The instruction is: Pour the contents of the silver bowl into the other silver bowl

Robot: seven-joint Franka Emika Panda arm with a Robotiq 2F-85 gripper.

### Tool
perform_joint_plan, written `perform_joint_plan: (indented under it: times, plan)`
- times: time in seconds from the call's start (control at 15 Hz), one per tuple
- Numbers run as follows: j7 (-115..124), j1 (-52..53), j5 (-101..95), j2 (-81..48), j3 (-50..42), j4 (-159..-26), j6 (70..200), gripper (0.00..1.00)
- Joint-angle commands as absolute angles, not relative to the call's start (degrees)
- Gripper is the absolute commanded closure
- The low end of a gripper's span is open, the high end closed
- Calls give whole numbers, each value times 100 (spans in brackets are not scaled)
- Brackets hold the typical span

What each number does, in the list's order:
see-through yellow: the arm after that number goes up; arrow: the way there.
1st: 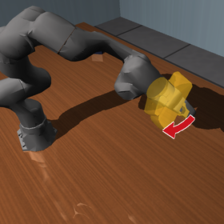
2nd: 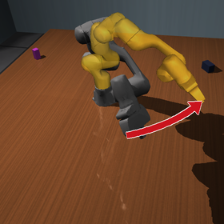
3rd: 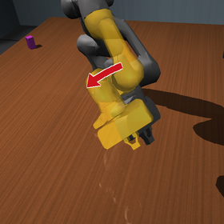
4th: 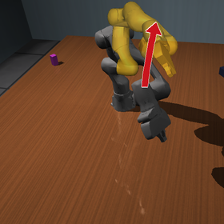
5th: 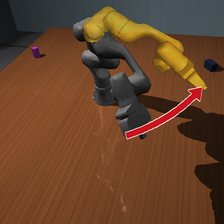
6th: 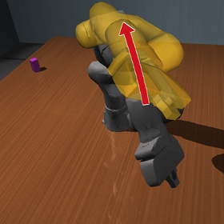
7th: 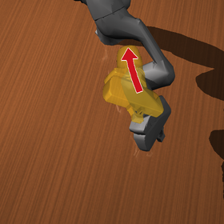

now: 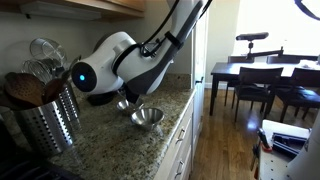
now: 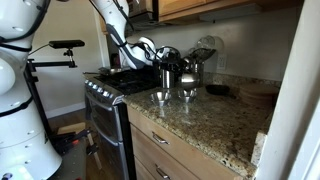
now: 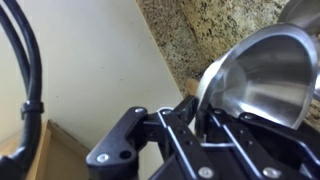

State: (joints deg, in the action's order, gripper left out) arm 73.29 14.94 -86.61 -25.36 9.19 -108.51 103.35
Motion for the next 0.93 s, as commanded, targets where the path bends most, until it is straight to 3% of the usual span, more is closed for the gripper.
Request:
perform_joint_plan:
  times: [0.0,0.87]
  plan:
    - [7550,1562,-8837,-2520,960,-10947,10061,92]
    - [7686,760,-7598,-1970,699,-10676,10164,93]
